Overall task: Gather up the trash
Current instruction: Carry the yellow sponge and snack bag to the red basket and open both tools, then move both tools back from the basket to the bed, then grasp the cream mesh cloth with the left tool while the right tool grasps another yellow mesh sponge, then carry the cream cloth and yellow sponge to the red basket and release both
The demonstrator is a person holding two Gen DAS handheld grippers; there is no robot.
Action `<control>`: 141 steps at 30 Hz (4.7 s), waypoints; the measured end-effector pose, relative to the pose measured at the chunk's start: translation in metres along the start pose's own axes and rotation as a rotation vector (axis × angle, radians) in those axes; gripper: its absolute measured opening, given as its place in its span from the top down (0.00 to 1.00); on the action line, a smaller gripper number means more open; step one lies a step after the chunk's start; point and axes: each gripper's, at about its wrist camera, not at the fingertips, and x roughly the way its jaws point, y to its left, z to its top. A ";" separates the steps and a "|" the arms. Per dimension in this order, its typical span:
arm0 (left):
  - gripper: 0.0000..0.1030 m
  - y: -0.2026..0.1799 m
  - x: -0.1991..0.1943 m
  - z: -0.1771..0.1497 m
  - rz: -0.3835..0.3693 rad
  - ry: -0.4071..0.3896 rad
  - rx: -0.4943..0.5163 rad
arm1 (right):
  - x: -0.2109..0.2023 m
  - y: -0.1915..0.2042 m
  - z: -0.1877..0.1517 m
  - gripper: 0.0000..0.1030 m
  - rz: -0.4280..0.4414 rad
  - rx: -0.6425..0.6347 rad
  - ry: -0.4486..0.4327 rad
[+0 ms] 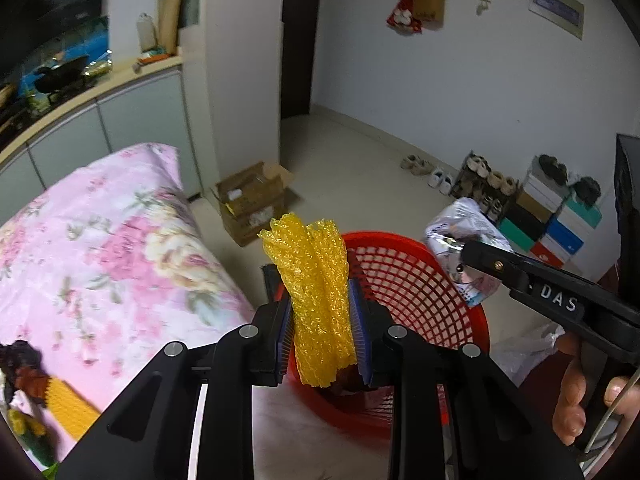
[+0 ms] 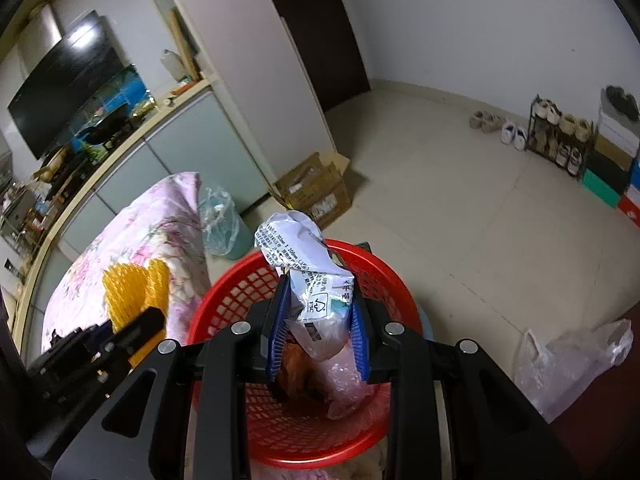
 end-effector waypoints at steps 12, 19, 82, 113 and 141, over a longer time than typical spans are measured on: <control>0.60 -0.016 0.022 -0.011 -0.047 0.046 0.004 | 0.008 -0.014 0.002 0.53 -0.016 0.064 0.040; 0.29 -0.003 0.003 -0.009 -0.046 0.015 -0.056 | -0.002 -0.012 0.003 0.52 -0.015 0.065 0.013; 0.24 0.288 -0.157 -0.147 0.240 -0.081 -0.631 | -0.034 0.119 -0.066 0.29 0.196 -0.297 -0.002; 0.88 0.284 -0.204 -0.165 0.304 -0.203 -0.582 | 0.009 0.209 -0.106 0.29 0.342 -0.496 0.104; 0.88 0.282 -0.212 -0.171 0.293 -0.223 -0.583 | 0.052 0.271 -0.132 0.77 0.369 -0.682 0.227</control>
